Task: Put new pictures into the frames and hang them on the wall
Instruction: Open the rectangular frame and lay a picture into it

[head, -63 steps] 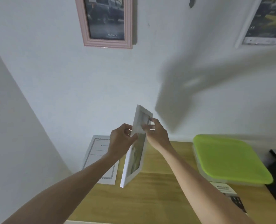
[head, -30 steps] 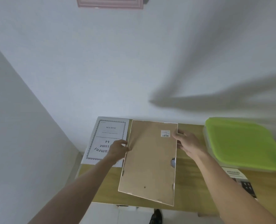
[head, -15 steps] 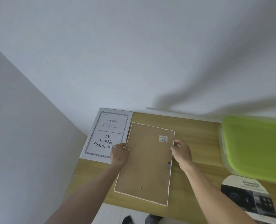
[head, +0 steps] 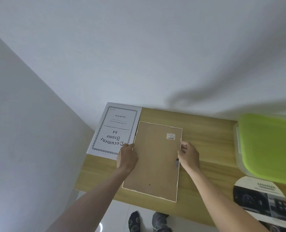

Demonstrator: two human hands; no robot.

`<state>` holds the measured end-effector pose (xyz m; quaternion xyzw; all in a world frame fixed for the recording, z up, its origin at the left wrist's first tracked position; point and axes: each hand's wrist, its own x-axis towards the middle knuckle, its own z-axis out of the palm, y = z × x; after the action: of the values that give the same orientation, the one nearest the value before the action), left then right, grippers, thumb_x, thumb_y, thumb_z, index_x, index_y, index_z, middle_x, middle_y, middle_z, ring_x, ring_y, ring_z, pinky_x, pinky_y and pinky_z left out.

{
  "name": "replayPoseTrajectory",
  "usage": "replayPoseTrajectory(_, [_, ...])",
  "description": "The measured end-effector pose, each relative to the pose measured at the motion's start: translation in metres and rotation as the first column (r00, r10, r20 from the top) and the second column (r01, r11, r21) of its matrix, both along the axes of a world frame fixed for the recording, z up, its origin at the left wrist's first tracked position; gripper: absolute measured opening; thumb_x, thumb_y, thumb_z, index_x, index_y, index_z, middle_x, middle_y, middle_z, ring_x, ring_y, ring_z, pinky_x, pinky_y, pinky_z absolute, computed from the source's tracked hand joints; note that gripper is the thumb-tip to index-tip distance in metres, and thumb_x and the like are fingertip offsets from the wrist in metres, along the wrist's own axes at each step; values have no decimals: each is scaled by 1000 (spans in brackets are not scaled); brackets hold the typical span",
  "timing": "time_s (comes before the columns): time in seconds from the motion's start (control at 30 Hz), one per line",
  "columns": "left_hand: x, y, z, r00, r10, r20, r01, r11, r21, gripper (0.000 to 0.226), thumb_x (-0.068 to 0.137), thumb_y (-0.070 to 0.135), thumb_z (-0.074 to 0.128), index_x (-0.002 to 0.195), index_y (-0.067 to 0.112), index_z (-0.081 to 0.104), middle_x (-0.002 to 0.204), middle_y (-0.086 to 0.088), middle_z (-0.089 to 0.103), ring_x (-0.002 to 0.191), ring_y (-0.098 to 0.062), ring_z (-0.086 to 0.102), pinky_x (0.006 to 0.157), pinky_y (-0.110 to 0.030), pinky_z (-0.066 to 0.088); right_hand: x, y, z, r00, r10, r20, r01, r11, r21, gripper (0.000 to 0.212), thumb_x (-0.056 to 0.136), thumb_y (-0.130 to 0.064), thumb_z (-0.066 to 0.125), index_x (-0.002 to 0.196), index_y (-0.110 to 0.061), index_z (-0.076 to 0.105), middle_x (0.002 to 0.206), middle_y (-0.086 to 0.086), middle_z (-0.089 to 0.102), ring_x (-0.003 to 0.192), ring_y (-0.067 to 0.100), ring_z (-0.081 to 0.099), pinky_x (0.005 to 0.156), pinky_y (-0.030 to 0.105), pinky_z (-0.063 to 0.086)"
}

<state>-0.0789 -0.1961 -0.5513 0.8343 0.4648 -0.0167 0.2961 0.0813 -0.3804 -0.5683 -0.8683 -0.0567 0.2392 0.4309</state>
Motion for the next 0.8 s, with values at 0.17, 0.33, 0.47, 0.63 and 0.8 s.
replayPoseTrajectory(0.17, [-21,-5,-5,986,-127,-107,134,989,61,22,90,19,52,107,10,63,105,-6,56,86,-28,60,72,-36,49,-33,-17,-4,974,187,128,-150,955,-256,12,89,-18,60,99,-15,67,102,2,61,92,20,63,84,31,50])
replayPoseTrajectory(0.33, [-34,-10,-8,980,-172,-99,176,984,40,14,90,17,51,90,5,59,96,-5,51,75,-29,58,68,-37,51,-67,-16,3,992,115,49,-89,926,-366,20,90,-20,59,102,-13,73,109,8,70,98,28,65,75,32,50])
replayPoseTrajectory(0.47, [-36,-7,-10,979,-176,-103,181,982,47,14,88,12,49,80,2,55,90,-6,50,72,-30,56,65,-35,49,-79,-7,12,1000,12,-14,-16,939,-345,26,89,-10,58,108,-1,72,120,10,69,106,33,65,76,32,50])
replayPoseTrajectory(0.63, [-41,-7,-10,983,-148,-106,155,986,64,15,89,11,48,79,3,55,89,-7,52,72,-29,56,64,-35,46,-77,-9,14,990,-98,-104,65,957,-282,28,87,-11,62,112,-8,72,114,10,72,103,29,67,83,33,52])
replayPoseTrajectory(0.8, [-43,-7,-8,992,-108,-70,108,994,0,13,89,15,52,93,6,61,103,-7,55,86,-30,59,68,-34,44,-77,-10,19,973,-174,-149,154,978,-139,21,83,-7,65,103,-11,70,98,6,70,74,19,61,58,24,44])
